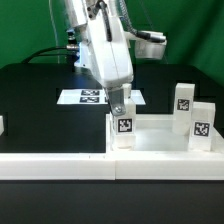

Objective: Assemble square table

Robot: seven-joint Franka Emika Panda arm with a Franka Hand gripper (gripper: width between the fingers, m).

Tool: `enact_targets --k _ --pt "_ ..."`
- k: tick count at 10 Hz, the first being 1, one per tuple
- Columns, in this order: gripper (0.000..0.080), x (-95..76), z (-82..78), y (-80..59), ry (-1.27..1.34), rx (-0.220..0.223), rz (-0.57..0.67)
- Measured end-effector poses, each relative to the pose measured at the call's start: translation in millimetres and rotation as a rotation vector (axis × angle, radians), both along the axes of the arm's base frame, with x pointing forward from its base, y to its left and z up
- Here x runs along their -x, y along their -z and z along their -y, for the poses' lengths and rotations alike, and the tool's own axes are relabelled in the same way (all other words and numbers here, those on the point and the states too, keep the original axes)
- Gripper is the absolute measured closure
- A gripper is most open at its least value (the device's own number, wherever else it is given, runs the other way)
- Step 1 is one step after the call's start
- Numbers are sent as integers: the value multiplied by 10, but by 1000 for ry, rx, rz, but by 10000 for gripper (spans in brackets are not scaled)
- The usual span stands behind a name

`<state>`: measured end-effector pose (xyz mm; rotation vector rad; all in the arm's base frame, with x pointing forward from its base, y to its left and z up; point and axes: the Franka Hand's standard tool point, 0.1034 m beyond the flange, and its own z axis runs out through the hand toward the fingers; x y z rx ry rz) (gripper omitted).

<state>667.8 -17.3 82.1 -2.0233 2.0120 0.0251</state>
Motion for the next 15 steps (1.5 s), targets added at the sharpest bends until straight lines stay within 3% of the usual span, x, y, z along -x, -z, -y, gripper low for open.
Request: enact_targets --k 1,3,5,6,9,11,13,14,15 --pt "493 0 -18 6 -11 -2 3" --pt "183 16 -61 15 -261 59 13" --pt "160 -52 -89 17 -572 134 60" --pt "152 -47 -158 19 -662 145 74" --pt "151 -46 -142 23 -879 181 119" --pt "151 -30 -93 11 -1288 248 130" --pt "151 -24 -55 36 -1510 269 168" --pt "151 -26 -67 34 -1476 264 164" --pt "272 -25 -69 35 -1464 262 161"
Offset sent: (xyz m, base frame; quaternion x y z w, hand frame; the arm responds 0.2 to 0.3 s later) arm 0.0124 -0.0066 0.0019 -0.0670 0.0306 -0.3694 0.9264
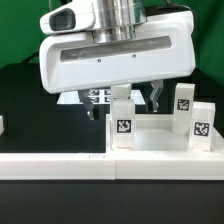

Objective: Assemble square table

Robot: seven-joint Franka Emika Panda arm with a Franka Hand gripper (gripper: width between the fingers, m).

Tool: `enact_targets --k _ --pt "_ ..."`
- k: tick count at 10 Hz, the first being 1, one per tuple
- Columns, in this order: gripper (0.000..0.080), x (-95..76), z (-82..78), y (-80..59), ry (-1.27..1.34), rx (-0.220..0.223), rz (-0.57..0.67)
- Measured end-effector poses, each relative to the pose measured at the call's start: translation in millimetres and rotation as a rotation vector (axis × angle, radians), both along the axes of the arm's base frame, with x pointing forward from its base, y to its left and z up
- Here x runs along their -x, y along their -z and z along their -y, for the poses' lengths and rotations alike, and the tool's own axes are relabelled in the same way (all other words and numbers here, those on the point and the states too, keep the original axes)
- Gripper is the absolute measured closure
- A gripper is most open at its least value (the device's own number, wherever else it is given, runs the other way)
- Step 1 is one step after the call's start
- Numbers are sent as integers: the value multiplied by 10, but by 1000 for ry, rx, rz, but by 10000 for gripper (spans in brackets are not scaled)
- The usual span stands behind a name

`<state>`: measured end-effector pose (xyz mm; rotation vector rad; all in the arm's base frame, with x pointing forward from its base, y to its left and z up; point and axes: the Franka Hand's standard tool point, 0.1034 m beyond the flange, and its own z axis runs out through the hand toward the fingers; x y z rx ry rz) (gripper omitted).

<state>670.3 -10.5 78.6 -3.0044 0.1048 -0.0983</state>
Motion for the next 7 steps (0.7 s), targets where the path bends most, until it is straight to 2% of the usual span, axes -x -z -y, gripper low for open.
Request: enact_targets --k 1,2,3,5,7 --pt "407 0 -1 0 12 -1 -2" --pt "407 -1 -5 0 55 -5 -7" --pt "505 0 28 2 151 -8 -19" --pt "505 0 33 2 281 -17 -35" --pt "505 1 46 2 694 -54 -74"
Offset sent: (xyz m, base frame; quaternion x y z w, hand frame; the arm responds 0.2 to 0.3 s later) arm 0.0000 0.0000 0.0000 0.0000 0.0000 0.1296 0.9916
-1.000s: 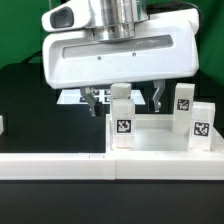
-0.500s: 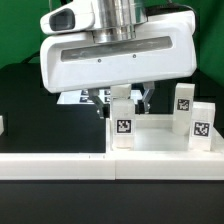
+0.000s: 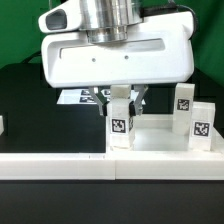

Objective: Assemble square table

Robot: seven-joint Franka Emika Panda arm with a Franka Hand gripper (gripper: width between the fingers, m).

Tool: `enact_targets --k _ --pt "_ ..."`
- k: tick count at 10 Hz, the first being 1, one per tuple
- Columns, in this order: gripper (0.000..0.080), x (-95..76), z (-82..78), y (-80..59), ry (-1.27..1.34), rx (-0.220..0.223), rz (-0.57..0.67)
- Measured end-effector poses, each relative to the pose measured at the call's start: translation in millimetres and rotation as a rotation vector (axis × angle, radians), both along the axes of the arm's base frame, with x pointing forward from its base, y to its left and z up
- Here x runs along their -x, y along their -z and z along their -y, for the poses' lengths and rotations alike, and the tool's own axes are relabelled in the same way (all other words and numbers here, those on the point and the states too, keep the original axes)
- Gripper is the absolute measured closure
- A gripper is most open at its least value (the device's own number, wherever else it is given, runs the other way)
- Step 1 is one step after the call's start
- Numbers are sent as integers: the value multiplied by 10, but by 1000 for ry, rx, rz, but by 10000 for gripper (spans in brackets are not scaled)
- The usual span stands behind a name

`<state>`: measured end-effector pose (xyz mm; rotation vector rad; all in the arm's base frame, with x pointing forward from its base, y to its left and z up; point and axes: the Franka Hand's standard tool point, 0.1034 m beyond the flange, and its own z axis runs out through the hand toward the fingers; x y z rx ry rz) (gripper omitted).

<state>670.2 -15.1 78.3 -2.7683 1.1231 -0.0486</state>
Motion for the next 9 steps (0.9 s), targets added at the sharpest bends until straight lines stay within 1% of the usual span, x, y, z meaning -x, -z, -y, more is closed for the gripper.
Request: enact_targets --k 1,2,3,7,9 --pt "505 4 -1 1 199 -25 -25" --pt "505 24 12 1 330 -54 -41" --pt "505 29 34 -15 267 -38 -36" --pt "505 36 -14 13 517 -85 -75" --pt "506 24 -107 34 855 -137 -115"
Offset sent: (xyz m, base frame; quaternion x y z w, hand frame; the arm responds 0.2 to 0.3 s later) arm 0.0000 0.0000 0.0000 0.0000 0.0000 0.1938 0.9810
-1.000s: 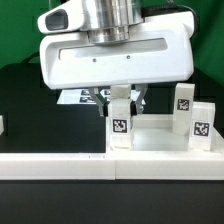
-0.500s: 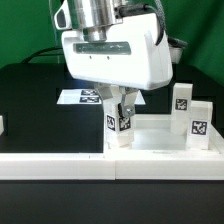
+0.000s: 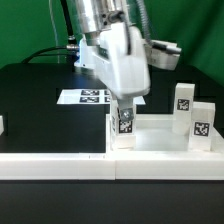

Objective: Assemble square table

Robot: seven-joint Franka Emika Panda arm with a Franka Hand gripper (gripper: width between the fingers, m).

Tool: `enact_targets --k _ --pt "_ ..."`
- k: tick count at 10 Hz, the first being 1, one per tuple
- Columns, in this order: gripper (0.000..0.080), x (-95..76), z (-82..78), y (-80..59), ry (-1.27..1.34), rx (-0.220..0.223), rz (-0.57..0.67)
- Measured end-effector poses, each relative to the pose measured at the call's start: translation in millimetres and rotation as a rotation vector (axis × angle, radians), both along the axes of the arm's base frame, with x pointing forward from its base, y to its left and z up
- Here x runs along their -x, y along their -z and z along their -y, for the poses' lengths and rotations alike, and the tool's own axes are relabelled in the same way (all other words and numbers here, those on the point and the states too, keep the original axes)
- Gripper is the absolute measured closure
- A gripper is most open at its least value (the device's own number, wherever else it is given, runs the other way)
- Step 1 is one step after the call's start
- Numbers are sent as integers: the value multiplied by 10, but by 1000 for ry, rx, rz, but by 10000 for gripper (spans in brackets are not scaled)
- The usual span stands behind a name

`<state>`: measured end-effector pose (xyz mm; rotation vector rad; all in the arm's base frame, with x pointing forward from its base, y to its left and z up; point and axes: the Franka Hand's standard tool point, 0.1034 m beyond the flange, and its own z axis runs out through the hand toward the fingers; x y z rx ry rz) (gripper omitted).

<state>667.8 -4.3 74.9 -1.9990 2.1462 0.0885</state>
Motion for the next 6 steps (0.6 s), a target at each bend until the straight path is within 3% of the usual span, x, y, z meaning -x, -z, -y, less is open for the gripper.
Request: enact_targets --k 1,3,4,5,6 --pt "506 -28 -22 3 196 -8 6" --pt "506 -13 -7 2 197 3 20" --pt "450 -11 -16 7 163 8 25" --pt "227 -1 -17 8 36 27 35" --pt "227 0 -26 -8 -157 46 44"
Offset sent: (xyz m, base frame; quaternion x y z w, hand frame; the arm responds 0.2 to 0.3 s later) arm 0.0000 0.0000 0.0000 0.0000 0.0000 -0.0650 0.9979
